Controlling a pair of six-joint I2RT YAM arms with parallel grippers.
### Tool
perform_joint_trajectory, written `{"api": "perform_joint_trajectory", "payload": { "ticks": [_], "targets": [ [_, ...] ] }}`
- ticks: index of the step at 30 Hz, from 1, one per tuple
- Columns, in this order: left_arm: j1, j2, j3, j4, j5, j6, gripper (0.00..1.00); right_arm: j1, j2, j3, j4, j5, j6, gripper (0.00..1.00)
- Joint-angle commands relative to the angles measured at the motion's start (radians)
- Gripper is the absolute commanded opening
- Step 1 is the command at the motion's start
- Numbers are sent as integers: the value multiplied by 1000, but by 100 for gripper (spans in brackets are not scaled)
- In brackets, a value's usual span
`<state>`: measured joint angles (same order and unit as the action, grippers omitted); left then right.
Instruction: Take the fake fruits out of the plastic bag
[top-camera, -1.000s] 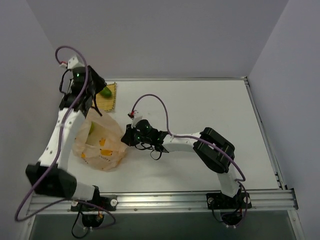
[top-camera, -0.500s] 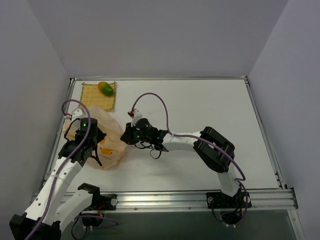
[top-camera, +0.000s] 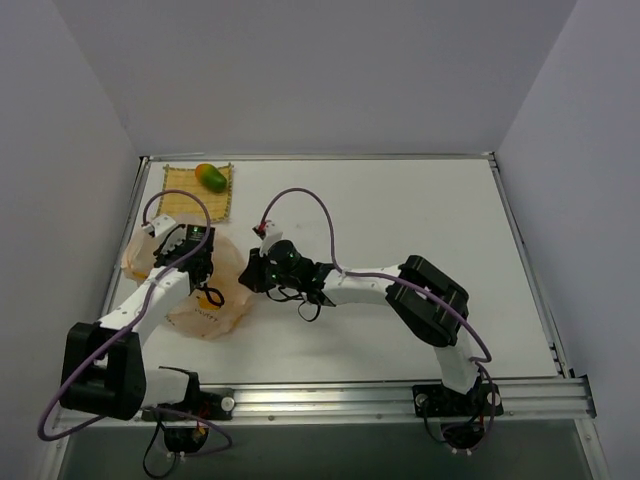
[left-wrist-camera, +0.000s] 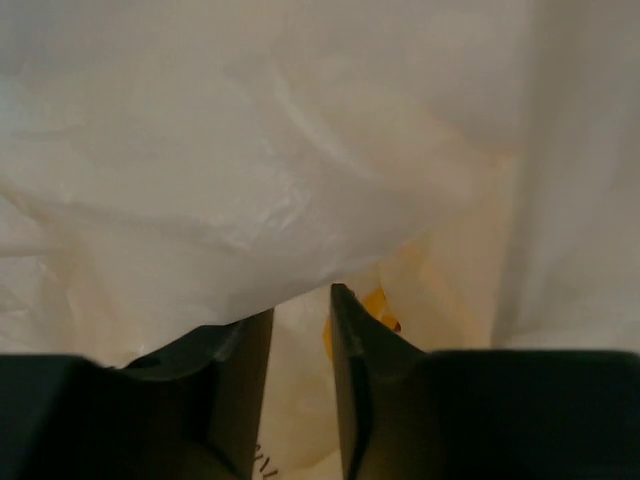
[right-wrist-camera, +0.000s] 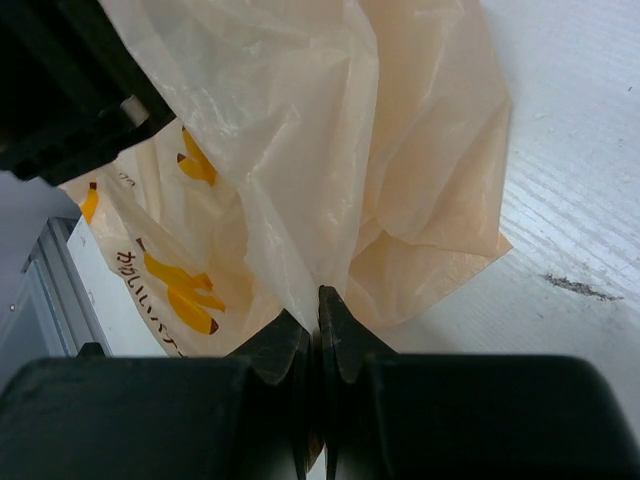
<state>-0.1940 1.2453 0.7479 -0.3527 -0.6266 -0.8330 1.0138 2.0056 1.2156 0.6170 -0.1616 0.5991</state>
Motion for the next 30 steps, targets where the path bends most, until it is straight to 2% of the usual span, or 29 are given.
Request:
{"api": "perform_joint_trajectory", "payload": {
  "ticks": [1,3,4,5,8,13,18,24,30],
  "targets": [
    [42,58,76,112,-94,37,31,22,-57,42,12,19,-5,0],
    [63,91,90,187,-101,60,39,31,-44,58,6,13,-12,0],
    [74,127,94,210,-91,70,46,32,-38,64,4,10,-12,0],
    [85,144,109,246,-76,75,50,34,-30,74,3,7,-13,0],
    [111,190,143,293,-55,87,61,40,-19,85,0,-1,-19,0],
    [166,255,188,372,-19,159,87,40,-13,90,1,-18,-30,0],
    [228,353,223,480,105,222,92,40,8,110,3,-45,-39,0],
    [269,486,317,486,168,262,92,28,38,127,3,-70,-38,0],
    [274,543,389,477,240,308,89,23,59,148,3,-90,-33,0]
  ]
}}
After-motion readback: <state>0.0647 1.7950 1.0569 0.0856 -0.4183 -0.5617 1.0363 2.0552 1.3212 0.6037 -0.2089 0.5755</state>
